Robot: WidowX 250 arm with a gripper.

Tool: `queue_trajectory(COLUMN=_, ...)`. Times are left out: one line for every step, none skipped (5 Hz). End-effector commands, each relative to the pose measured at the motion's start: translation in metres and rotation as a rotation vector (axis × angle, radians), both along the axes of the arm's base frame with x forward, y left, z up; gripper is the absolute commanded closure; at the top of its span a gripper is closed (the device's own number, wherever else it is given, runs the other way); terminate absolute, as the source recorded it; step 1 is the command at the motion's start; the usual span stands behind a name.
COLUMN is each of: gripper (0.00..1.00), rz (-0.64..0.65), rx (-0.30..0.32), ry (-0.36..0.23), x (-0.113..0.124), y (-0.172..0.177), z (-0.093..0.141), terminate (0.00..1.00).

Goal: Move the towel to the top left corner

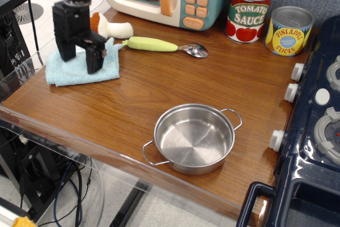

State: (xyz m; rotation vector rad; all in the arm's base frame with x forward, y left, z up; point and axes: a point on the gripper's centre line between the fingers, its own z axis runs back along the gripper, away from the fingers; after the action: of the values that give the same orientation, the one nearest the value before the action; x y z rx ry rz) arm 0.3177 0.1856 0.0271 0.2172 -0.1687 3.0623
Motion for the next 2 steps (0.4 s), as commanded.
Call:
queue_trajectory(gripper=0.00, rz=-0.046, rx=0.001, ry=-0.137, x=-0.007, y=-0.007, z=0.072, terminate=0.00)
queue_trajectory(gripper=0.00, rz=-0.068, rx=-0.001, ry=-0.163, x=-0.009, y=-0.011, z=0.087, terminate=0.00)
